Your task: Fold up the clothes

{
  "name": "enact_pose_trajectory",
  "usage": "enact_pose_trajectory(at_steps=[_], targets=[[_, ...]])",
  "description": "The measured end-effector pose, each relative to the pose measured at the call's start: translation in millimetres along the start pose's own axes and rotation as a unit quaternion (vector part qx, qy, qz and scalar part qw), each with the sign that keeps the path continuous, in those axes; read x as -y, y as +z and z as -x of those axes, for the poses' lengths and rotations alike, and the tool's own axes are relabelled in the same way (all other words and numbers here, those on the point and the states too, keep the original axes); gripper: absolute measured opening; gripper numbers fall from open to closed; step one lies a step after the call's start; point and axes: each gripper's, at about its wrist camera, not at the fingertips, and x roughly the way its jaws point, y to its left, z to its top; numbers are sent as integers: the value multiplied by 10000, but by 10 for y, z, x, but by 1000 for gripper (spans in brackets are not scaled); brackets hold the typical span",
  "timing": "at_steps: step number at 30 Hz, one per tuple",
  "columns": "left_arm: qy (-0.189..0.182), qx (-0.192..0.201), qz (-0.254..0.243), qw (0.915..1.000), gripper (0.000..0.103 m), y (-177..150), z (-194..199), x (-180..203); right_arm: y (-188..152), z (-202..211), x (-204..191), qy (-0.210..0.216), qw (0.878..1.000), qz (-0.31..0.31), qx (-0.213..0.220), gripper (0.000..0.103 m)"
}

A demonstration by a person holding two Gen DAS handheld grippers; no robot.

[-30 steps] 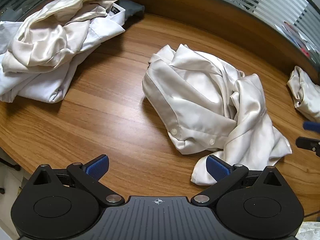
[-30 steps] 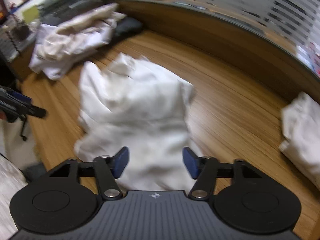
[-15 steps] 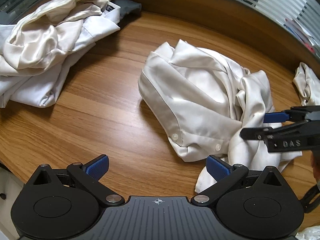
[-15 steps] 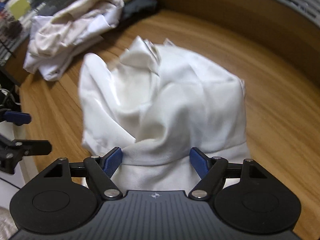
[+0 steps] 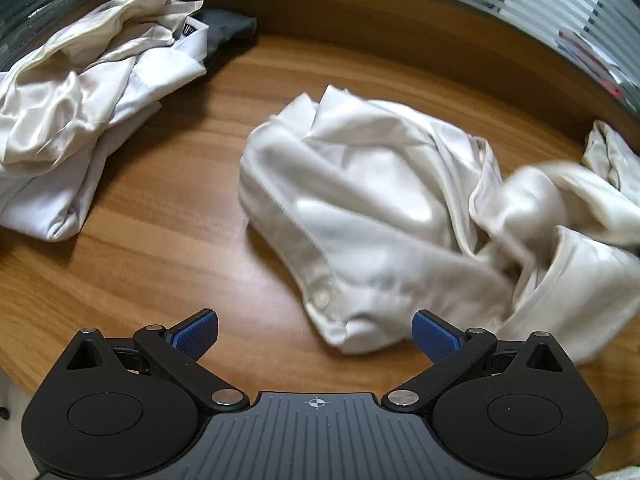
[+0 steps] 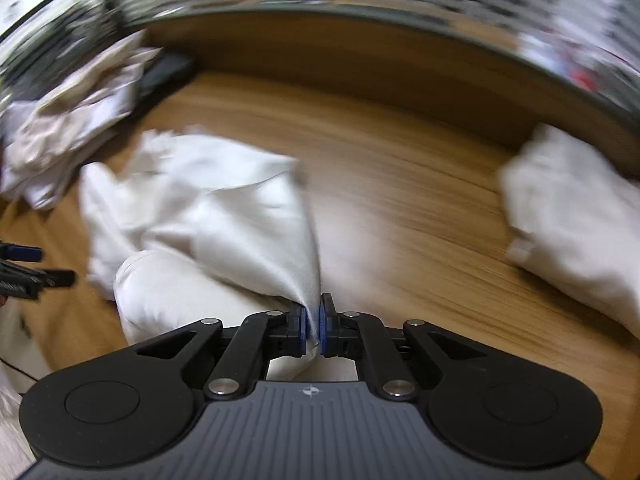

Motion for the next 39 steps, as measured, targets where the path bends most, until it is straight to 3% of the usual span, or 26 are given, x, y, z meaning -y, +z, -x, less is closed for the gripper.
enact_pose_trajectory(at_steps=[4,10,13,15,19,21,27,29,32,34,35,36,37,39], targets=[[-160,-75,9,9998,103,128,-116,59,-297,108,565,-539,9970,-539,-112,7],[-177,-166,-534,9983,103,171,-240,248,-761,117,1041,-1020,9879,-1095,-400,10],[-197,-291,-713,9968,103,138,-313,310,-841,231,1053,-1088,9877,-1097,-246,30],[-212,-371,-819,9957,103,116,-368,346,-828,300,1002,-1090,9891,-983,-81,54],[-178,-455,-982,9940,103,46,-432,421,-734,297,912,-816,9937,-765,86,63],[-195,-455,-1016,9936,101,34,-462,437,-655,214,845,-613,9958,-663,133,74],[-171,-497,-1049,9931,74,64,-538,493,-368,-145,587,-182,9992,-350,79,77],[-215,-477,-977,9938,46,91,-544,497,-247,-307,526,-94,9995,-308,28,77],[-215,-449,-861,9950,26,136,-536,515,-112,-559,455,46,9995,-297,-93,77],[-150,-315,-838,9959,23,174,-493,530,-48,-719,417,175,9991,-304,-224,74],[-120,-230,-812,9964,22,204,-463,529,-25,-783,400,243,9988,-299,-309,60],[-92,-146,-780,9968,22,236,-431,527,-16,-828,387,302,9985,-284,-366,26],[-77,-67,-728,9973,21,277,-395,521,-10,-847,379,333,9983,-268,-406,8],[-78,109,-647,9978,20,373,-318,515,-3,-807,378,271,9986,-248,-379,2]])
